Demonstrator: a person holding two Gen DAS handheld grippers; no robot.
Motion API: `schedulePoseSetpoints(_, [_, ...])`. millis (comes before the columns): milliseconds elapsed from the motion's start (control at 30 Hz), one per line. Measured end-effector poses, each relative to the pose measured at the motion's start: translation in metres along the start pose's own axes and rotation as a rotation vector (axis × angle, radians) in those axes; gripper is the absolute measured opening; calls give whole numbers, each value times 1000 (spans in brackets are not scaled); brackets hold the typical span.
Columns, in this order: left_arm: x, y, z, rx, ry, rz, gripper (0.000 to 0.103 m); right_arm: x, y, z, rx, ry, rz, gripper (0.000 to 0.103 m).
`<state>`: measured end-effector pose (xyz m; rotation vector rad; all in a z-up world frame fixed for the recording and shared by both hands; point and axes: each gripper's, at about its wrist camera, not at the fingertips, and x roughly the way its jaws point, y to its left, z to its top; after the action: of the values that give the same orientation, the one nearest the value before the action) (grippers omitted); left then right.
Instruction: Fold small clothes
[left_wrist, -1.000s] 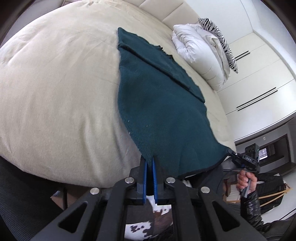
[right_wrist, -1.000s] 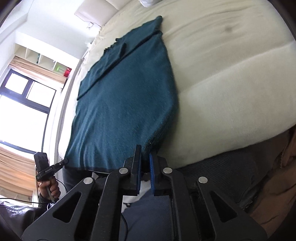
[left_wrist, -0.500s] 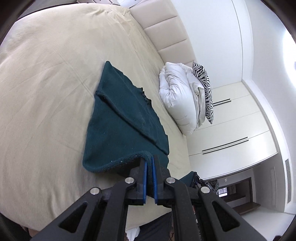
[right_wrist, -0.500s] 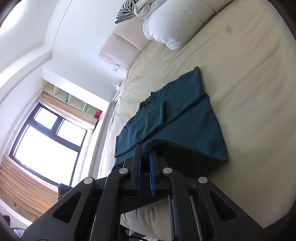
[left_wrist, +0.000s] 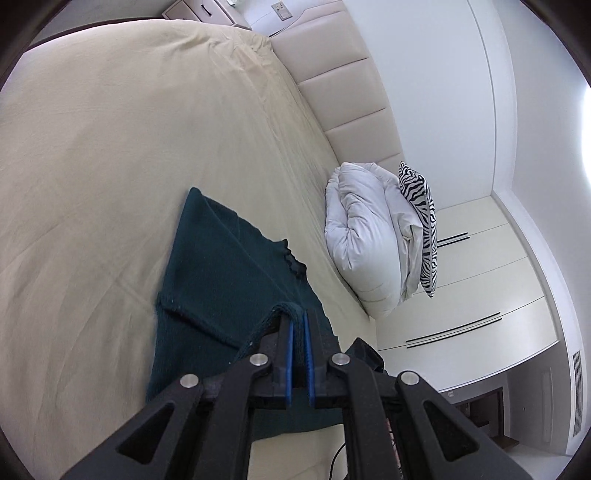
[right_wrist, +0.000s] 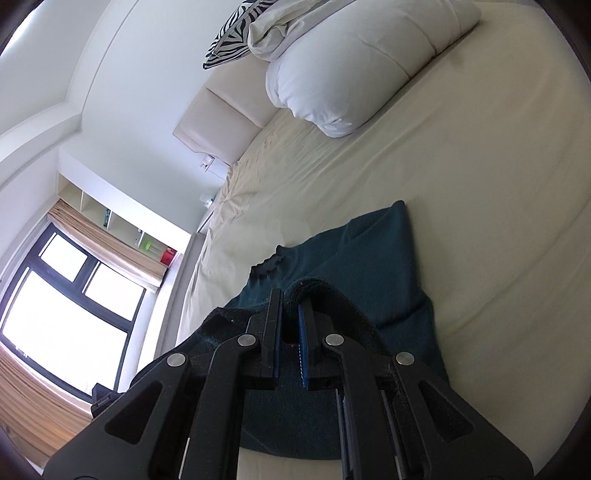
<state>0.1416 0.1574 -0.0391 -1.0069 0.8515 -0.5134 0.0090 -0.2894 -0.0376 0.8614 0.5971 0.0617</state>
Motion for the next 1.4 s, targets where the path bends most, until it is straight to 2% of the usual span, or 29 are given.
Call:
schedulePoseSetpoints(300, [57,14,56,-19,-21,70,7,81,-11,47,19,18,-69,6])
schedulePoseSetpoints(633, [125,54,98,-29,11,215,8,172,-42,81,69,53,-164,6])
schedulePoseSetpoints(667, [128,58,101,-37,7,227,9,181,-46,83,77,59,-175,10])
schedulePoseSetpoints(700, [128,62,102,-46,0,232,10,191,-50,85,86,69,-185,10])
schedulePoseSetpoints(767, [124,66,101,-50,-2,220,28,209,-61,87,108,91,-212,11])
schedulePoseSetpoints(800, [120,66,99,-48,-5,229,35,214,-65,87,117,91,-225,15])
schedulePoseSetpoints(833, [116,67,97,-45,-9,238,43,218,-68,89,119,82,-229,30])
schedulePoseSetpoints(867, [111,66,95,-40,-14,231,43,217,-70,89,113,60,-234,46])
schedulePoseSetpoints(933, [102,61,87,-21,-21,229,43,212,-72,92,109,6,-254,55])
schedulePoseSetpoints(1067, [90,39,64,85,-16,256,44,195,-70,94,93,-1,-259,55])
schedulePoseSetpoints(1167, [82,25,41,181,-22,304,49,177,-54,84,-28,28,-289,55])
schedulePoseSetpoints(1267, [81,24,22,234,-5,338,49,165,-44,65,-130,66,-323,55])
schedulePoseSetpoints(1400, [82,35,10,261,7,392,49,158,-34,41,-244,119,-360,53])
